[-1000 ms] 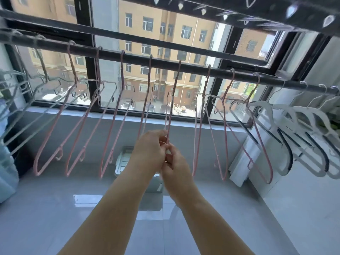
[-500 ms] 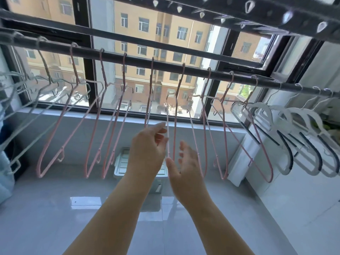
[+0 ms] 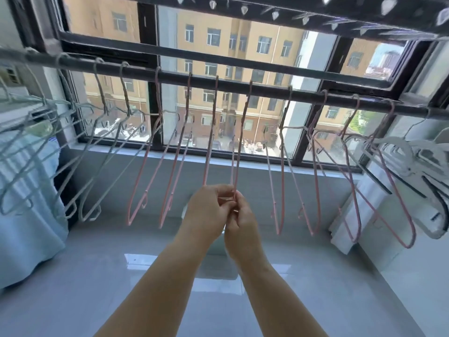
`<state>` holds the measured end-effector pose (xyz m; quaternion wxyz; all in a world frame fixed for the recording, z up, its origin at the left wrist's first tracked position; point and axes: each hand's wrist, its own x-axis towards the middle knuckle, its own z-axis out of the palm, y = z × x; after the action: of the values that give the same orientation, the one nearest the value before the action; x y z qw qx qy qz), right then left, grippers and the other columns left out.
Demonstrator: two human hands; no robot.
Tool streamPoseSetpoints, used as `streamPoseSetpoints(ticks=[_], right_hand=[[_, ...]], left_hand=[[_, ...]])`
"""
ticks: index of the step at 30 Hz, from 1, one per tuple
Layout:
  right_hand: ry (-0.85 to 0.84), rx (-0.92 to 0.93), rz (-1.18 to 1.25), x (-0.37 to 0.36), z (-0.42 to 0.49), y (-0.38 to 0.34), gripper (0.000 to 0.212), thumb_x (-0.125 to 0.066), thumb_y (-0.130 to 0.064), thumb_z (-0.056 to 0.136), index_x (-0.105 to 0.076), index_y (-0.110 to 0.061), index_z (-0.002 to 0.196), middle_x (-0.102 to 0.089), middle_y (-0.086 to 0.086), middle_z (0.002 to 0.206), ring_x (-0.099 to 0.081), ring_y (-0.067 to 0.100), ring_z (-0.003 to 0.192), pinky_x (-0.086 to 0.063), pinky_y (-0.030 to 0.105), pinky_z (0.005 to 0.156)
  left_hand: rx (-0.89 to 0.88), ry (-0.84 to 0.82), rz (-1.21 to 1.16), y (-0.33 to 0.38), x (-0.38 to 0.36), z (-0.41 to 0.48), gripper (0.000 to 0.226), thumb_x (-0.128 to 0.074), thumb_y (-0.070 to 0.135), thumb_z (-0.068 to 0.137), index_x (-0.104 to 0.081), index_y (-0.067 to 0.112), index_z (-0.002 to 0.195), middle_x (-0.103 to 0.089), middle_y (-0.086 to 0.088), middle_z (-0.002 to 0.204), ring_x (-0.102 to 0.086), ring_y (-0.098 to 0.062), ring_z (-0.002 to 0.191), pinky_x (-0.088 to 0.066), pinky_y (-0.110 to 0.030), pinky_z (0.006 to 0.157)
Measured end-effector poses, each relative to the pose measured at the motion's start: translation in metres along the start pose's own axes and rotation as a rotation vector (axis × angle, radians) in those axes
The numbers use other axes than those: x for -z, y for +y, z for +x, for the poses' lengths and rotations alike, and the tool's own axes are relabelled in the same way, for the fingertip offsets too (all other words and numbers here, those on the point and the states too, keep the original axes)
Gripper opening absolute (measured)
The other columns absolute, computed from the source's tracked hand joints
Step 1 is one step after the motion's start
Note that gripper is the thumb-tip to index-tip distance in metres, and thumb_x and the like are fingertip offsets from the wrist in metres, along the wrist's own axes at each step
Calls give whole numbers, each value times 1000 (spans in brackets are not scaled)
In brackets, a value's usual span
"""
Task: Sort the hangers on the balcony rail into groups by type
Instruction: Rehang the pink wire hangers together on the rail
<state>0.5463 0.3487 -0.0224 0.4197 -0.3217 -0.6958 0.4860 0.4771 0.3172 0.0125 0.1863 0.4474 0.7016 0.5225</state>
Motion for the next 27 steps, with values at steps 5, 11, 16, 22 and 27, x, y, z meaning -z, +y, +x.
streamPoseSetpoints(ticks=[5,11,16,22,27], right_hand=[[80,10,0,7,-3,-2,43,-33,3,93,-51,-23,121,-65,1,112,-60,7,106,-46,21,95],[87,-11,2,23,-1,-2,42,-32,4,94,-49,-14,127,-63,6,116,-59,11,110,-45,31,101],[82,-16,-19,37,2,0,42,-33,3,93,-50,-14,128,-63,7,117,-59,15,111,-45,36,101],[18,10,-64,49,-5,-1,41,-38,-8,93,-39,-20,132,-48,1,129,-45,12,124,-34,19,103],[-13,269,-344,42,-24,-12,55,-39,-25,83,-34,-15,137,-32,-12,131,-24,-4,126,-11,-2,102]], left_hand=[[-9,-33,-29,7,-10,1,33,-56,-3,81,-66,12,108,-72,-6,100,-67,-14,89,-52,-28,88],[-11,-31,-6,16,-23,2,34,-59,1,80,-65,14,111,-71,-3,102,-67,-14,92,-52,-32,91],[10,-16,-19,24,-34,2,35,-60,0,79,-65,13,111,-71,-5,102,-67,-15,92,-53,-35,90],[-49,85,49,31,-36,-16,42,-61,9,83,-55,15,124,-67,0,111,-63,-11,97,-48,-29,96],[-115,370,110,14,-1,-40,40,-62,13,84,-55,18,123,-61,6,109,-55,-4,94,-39,2,79]])
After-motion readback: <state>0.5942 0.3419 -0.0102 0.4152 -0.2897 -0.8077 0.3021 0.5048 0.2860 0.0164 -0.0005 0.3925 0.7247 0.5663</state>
